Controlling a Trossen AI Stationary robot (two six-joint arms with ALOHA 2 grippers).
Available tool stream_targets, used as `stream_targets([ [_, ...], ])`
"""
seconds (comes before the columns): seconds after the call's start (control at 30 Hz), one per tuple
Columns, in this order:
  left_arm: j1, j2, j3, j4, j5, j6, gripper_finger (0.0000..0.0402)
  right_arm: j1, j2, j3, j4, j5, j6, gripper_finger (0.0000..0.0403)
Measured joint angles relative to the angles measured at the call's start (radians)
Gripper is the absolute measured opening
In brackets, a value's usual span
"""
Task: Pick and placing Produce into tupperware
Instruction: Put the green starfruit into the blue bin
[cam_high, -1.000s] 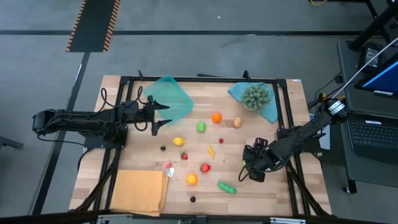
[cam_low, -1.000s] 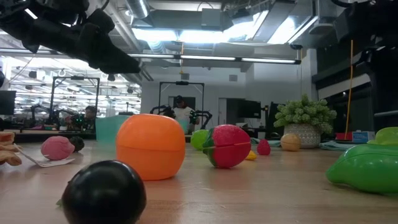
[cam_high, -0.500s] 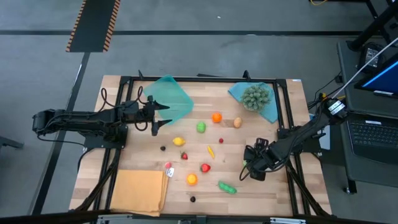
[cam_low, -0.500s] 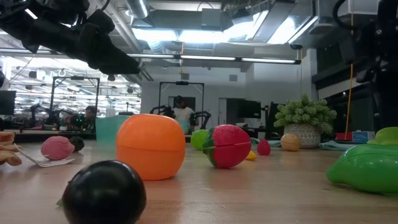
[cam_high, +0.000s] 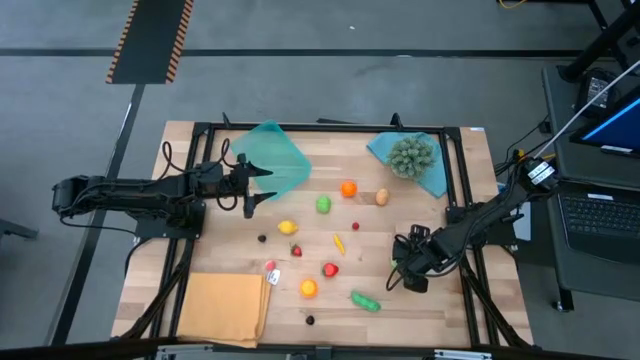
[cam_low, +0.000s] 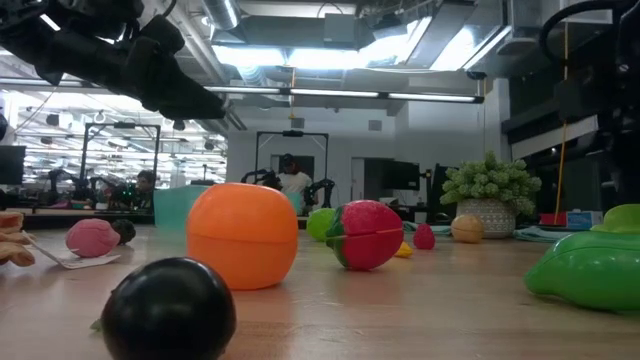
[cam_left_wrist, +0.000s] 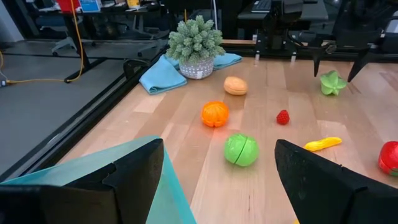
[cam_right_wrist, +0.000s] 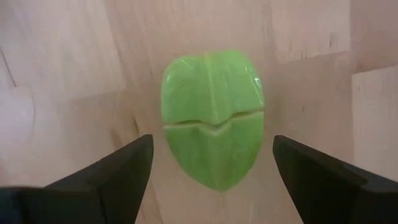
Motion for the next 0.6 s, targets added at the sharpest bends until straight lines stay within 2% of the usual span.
stream_targets([
  [0.4,0.0,0.0,0.0,0.0,0.0,0.0,0.03,-0.003,0.113,0.004,0.033,-0.001,-0.051,0.0332],
  [0.6,0.0,0.0,0.0,0.0,0.0,0.0,0.03,-0.002,0.119,0.004,0.036,0.009,-0.051,0.0332],
])
